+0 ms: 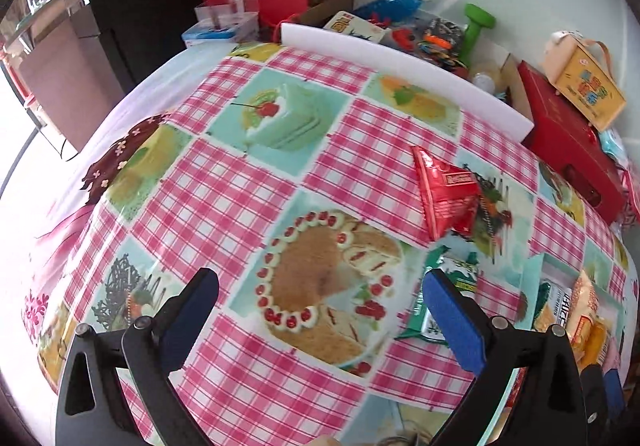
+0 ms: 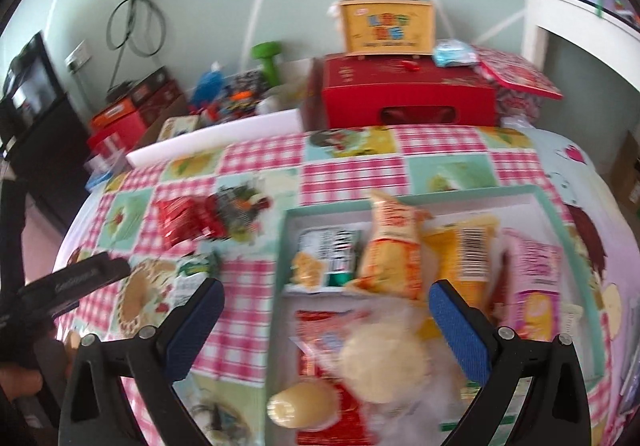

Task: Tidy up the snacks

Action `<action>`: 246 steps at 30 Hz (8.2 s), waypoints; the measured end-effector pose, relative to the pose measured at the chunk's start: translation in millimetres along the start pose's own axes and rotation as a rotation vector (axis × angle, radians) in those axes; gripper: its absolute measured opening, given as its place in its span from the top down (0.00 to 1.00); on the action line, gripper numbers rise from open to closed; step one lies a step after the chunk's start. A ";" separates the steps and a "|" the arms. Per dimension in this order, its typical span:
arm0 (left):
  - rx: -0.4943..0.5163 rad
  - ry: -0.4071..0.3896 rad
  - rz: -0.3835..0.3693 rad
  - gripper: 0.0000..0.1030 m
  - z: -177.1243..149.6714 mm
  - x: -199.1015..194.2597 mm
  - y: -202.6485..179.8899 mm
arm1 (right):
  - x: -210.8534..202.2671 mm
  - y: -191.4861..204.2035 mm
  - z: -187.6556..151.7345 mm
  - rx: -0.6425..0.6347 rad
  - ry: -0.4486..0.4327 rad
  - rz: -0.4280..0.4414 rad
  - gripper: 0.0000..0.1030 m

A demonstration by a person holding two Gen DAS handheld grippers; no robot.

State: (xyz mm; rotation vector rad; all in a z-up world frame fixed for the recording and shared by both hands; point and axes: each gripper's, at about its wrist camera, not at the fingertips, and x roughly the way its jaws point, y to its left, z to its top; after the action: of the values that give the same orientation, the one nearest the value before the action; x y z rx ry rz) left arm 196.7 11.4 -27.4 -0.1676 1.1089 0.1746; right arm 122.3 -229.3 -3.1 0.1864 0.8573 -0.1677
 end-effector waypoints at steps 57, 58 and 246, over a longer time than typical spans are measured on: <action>-0.099 0.093 0.042 0.01 25.4 63.1 62.3 | 114.2 111.0 -18.4 -0.177 0.178 0.054 0.57; -0.100 0.090 0.033 0.01 26.0 61.3 60.4 | 114.5 108.7 -17.4 -0.169 0.175 0.055 0.58; 0.399 -0.130 0.033 0.05 -64.6 -37.7 -93.9 | -24.5 -68.6 -31.8 0.158 0.021 -0.067 0.00</action>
State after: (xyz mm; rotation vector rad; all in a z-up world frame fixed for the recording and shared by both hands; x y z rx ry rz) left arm 144.9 -96.4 -17.2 0.2159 0.9965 -0.0095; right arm 68.2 -286.8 -11.4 0.3077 0.8717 -0.2973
